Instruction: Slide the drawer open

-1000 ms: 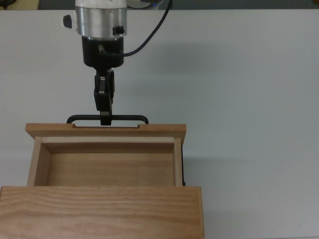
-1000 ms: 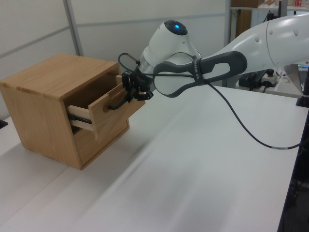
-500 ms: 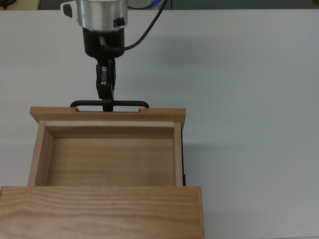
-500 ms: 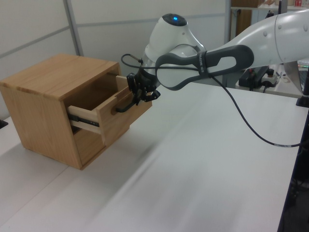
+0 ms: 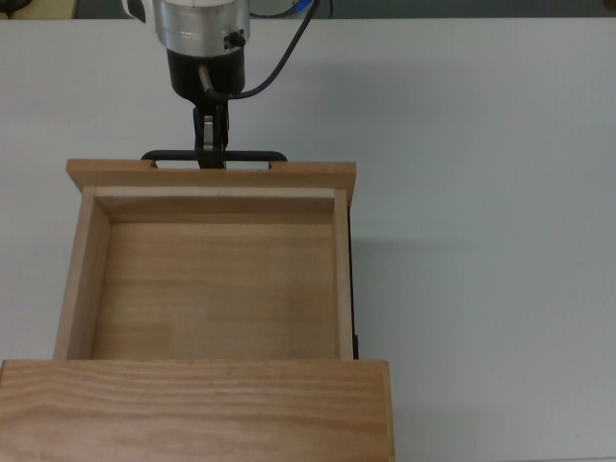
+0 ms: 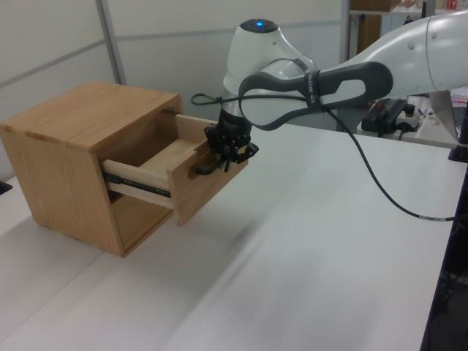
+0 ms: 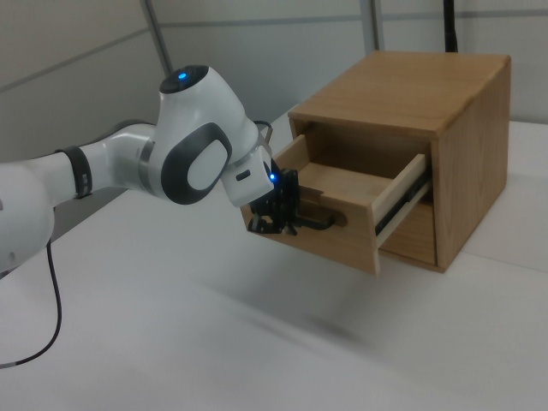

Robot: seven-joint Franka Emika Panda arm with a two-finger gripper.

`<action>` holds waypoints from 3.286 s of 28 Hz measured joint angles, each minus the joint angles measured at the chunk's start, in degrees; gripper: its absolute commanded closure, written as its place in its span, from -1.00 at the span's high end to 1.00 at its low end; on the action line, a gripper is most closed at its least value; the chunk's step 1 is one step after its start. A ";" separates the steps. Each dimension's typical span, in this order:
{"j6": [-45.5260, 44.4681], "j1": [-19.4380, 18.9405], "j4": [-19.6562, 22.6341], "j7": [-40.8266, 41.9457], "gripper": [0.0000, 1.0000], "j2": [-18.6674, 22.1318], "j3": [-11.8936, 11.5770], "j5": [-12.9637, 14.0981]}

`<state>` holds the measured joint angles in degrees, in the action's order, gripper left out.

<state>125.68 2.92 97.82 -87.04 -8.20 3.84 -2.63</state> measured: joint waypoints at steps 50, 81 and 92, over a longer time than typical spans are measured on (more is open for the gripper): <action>-27.42 -0.25 -4.12 29.66 1.00 9.46 0.67 -0.09; -31.91 -0.91 -2.72 84.62 1.00 8.87 0.43 -0.09; -31.92 -0.91 -2.79 84.64 1.00 7.80 0.43 -0.09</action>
<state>93.76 2.00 95.03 -2.40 -0.40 4.27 -2.72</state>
